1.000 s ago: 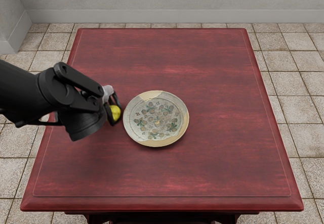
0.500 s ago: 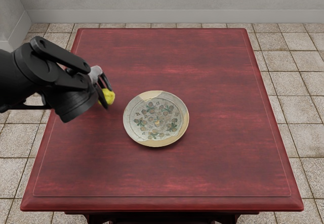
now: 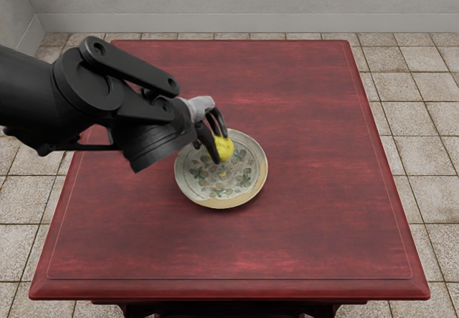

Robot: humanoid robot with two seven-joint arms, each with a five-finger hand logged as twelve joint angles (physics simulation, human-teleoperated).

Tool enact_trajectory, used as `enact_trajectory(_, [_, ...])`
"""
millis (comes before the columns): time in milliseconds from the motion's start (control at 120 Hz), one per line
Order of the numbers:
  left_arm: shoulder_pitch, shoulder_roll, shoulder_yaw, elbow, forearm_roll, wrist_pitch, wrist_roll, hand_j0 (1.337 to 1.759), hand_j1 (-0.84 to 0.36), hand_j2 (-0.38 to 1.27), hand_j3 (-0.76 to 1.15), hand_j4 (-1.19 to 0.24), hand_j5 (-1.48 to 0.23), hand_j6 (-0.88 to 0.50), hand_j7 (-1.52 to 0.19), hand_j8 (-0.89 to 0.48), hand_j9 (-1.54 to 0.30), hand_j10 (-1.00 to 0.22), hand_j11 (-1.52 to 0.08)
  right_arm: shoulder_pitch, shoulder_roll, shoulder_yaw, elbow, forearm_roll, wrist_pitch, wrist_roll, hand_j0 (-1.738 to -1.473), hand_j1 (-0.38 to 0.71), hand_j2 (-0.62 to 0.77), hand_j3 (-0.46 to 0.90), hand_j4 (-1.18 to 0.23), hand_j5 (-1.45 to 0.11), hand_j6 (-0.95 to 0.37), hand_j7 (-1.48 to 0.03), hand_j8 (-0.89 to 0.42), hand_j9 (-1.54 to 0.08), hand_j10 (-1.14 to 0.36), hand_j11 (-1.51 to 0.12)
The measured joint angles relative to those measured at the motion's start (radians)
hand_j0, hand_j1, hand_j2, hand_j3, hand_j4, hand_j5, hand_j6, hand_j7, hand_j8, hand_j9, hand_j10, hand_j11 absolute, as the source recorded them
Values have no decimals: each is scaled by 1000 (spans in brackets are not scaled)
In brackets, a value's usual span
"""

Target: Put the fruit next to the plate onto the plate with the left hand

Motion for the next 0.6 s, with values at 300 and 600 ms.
enact_trajectory(300, [-7,1,-19,1,4,9,-1,1657,-94,366,0,-426,-604,-276,-592,-317,-581,-439,-583,0,0,0,0,0,0,0,-1658,-337,-2,0,-11,-13,-11,-13,-11,-13,-10,-13])
enact_trajectory(600, [-183,400,37,-52,4,-274,0,1658,239,85,0,-105,-148,-70,-145,-80,-142,-108,-143,0,0,0,0,0,0,0,-1658,-337,-2,0,-11,-14,-11,-14,-11,-14,-11,-14])
